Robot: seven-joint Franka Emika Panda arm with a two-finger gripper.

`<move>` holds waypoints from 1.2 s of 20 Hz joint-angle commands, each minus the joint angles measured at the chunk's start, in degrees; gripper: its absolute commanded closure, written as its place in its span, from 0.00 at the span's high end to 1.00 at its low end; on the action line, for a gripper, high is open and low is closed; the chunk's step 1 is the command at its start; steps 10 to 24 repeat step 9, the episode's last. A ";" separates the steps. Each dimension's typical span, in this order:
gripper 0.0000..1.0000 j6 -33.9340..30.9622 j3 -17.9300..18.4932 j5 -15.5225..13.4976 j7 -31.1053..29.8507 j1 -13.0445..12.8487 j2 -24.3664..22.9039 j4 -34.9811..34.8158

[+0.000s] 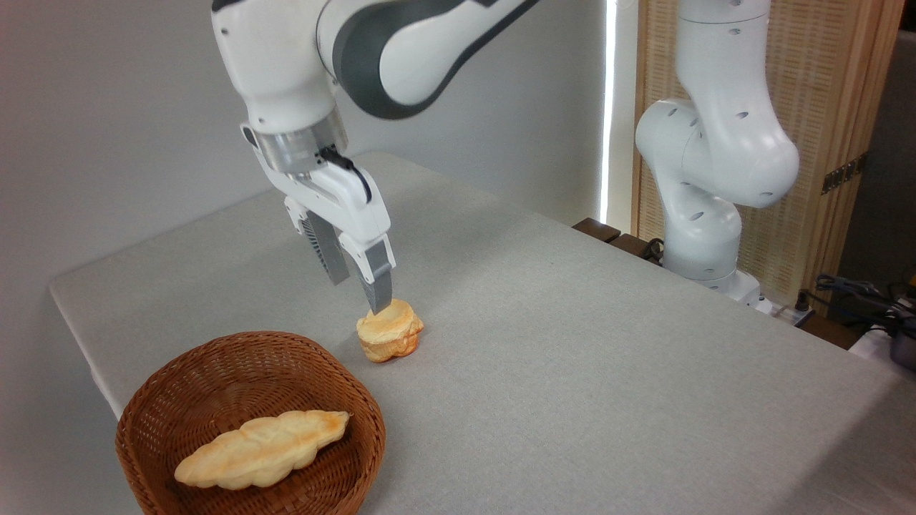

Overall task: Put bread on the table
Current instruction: 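Open the gripper to release the bun and raise it slightly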

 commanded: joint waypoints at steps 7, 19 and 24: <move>1.00 7.54 4.87 3.50 -0.02 0.51 -0.84 2.87; 1.00 7.55 4.96 3.59 0.06 0.51 -0.76 2.87; 1.00 7.55 4.96 3.59 0.06 0.51 -0.76 2.87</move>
